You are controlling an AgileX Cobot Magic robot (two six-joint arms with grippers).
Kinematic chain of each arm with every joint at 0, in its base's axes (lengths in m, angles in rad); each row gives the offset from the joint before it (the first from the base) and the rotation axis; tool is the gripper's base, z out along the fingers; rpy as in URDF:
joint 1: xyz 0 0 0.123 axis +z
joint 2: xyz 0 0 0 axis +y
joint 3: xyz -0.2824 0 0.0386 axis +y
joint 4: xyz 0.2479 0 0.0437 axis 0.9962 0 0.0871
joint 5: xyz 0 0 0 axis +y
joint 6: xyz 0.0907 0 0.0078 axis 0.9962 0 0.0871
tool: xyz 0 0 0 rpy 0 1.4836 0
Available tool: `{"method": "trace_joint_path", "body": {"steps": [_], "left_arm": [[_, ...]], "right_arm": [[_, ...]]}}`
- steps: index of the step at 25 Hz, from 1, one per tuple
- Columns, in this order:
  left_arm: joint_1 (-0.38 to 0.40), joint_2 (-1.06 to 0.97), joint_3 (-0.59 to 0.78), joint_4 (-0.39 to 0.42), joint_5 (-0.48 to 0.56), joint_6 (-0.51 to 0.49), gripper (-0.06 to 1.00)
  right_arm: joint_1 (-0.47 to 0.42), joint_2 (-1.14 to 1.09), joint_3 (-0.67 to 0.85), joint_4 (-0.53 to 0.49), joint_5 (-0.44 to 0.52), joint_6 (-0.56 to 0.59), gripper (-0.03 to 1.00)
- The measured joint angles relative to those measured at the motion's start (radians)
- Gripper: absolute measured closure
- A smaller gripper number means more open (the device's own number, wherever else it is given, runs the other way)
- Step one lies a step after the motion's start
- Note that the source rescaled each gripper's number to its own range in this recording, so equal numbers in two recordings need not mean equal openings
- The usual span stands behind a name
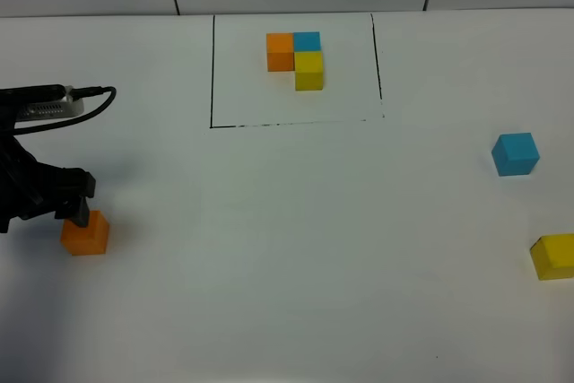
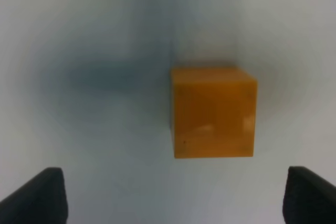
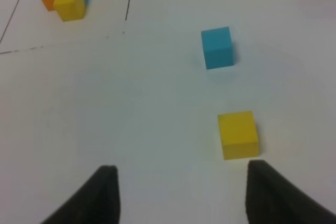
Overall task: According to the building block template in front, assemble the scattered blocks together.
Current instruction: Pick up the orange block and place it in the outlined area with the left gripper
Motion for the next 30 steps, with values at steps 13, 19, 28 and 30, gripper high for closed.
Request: {"method": "trace_joint_path", "body": {"steps": [13,19,28,30], "left_arm": [[-0.069,0.01,0.0,0.005,-0.025,-0.073,0.18],[-0.07,0.078,0.0,0.079,-0.025,-0.142,0.18],[-0.08,0.183,0.0,0.082,-0.083,-0.152,0.18],[-0.08,0.189,0.0,0.083,-0.101,-0.152,0.18]], "right_arm": [[0.0,0.0,0.0,0.0,0.0,0.0,0.8],[0.0,0.0,0.0,0.0,0.0,0.0,0.8],[0.0,0.0,0.0,0.0,0.0,0.0,0.8],[0.0,0.0,0.0,0.0,0.0,0.0,0.8]]}}
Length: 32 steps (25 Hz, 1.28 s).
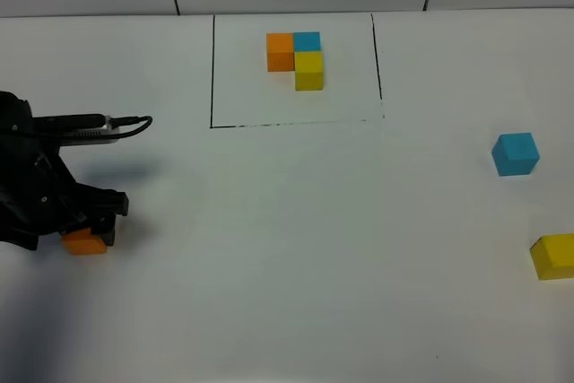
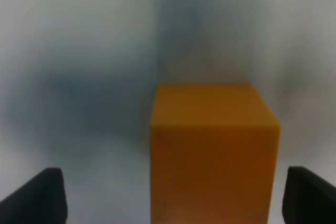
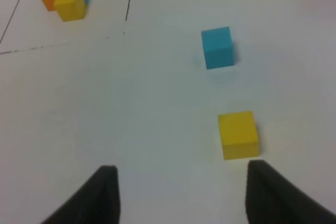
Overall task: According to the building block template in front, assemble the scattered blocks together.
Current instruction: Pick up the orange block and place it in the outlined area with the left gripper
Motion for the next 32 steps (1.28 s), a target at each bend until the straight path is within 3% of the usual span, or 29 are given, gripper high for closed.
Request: {"method": "trace_joint_path", "body": {"steps": [7,11,13,15,18,23,28,32], "left_arm": [[-0.006,0.066,-0.001,-0.048,-0.055,0.007,0.19],[-0.009,0.083,-0.001,-0.048,-0.066,0.015,0.24],[-0.009,0.083,-0.001,-0.047,-0.068,0.016,0.35],[-0.009,0.083,-0.001,-0.047,-0.067,0.017,0.52],[-0.009,0.083,-0.001,-0.047,-0.065,0.018,0.93],[-0.009,0.085,-0.026,-0.048,-0.01,0.055,0.94],[-0.012,0.085,-0.141,-0.053,0.126,0.207,0.94],[-0.062,0.095,-0.243,-0.048,0.204,0.376,0.94]], "right_arm": [[0.0,0.0,0.0,0.0,0.0,0.0,0.8],[0.0,0.0,0.0,0.0,0.0,0.0,0.8],[0.0,0.0,0.0,0.0,0.0,0.0,0.8],[0.0,0.0,0.0,0.0,0.0,0.0,0.8],[0.0,0.0,0.0,0.0,0.0,0.0,0.8],[0.0,0.0,0.0,0.0,0.0,0.0,0.8],[0.0,0.0,0.0,0.0,0.0,0.0,0.8],[0.0,0.0,0.0,0.0,0.0,0.0,0.8]]}}
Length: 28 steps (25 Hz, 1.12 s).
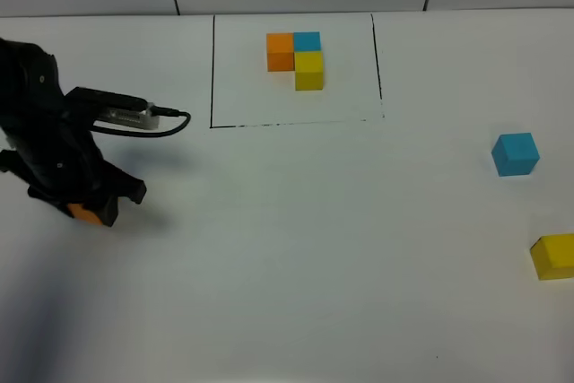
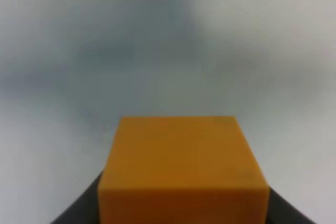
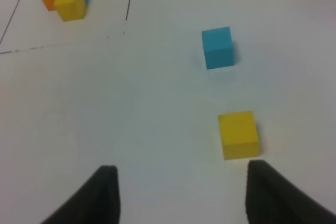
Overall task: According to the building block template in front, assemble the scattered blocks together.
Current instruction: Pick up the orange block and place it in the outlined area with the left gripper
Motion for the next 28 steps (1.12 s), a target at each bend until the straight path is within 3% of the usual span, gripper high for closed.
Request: {"method": "trace_joint_path", "body": {"steps": [5,10,18,23,28], "left_arm": [[-0.111,0.087,-0.18,0.0,0.075,0.193,0.94],[-0.214,0.247,-0.429,0.0,0.216,0.381,0.94],[-0.342,0.479,-0.794,0.002,0.373,0.598,0.94],[-0.391,0.546,-0.907,0.033,0.377,0.661,0.94],[-0.415,0.567,-0.929,0.105,0.377,0.68,0.94]], "right_arm": [[0.0,0.0,0.0,0.0,0.0,0.0,0.8],[0.0,0.0,0.0,0.0,0.0,0.0,0.8],[0.0,0.0,0.0,0.0,0.0,0.0,0.8],[0.0,0.0,0.0,0.0,0.0,0.0,0.8],[0.0,0.0,0.0,0.0,0.0,0.0,0.8]]}}
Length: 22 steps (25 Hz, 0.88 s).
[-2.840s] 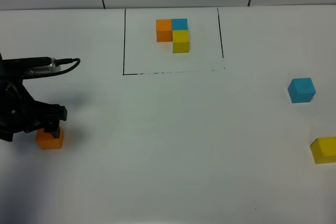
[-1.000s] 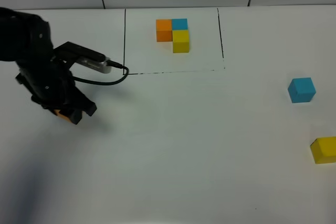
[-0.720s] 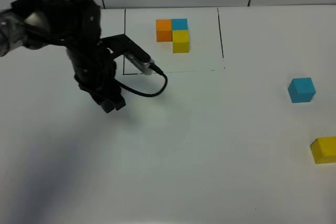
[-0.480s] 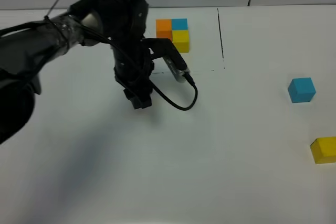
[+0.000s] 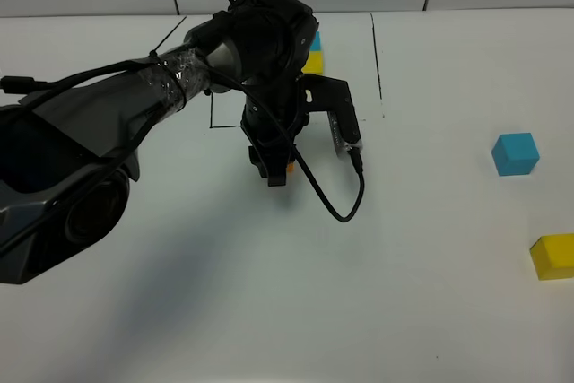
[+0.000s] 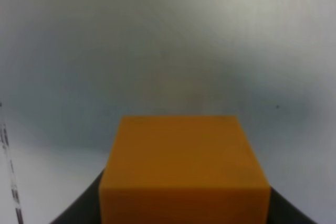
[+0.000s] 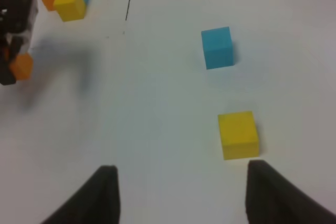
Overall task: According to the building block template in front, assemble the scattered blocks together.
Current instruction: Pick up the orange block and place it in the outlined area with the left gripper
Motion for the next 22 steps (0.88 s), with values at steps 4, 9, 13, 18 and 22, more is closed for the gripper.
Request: {"method": "trace_joint_path", "body": {"steps": [4,9,13,18,22], "left_arm": [[0.0,0.01,-0.003,0.001,-0.002,0.018,0.94],[0.0,0.012,-0.003,-0.02,-0.058,0.033,0.94],[0.0,0.012,-0.004,-0.05,-0.073,0.052,0.94],[0.0,0.012,-0.004,-0.05,-0.091,0.054,0.94],[0.0,0.012,-0.004,-0.05,-0.115,0.055,0.94]], "right_arm": [[0.0,0.0,0.0,0.0,0.0,0.0,0.8],[0.0,0.0,0.0,0.0,0.0,0.0,0.8],[0.0,0.0,0.0,0.0,0.0,0.0,0.8],[0.0,0.0,0.0,0.0,0.0,0.0,0.8],[0.0,0.0,0.0,0.0,0.0,0.0,0.8]]}}
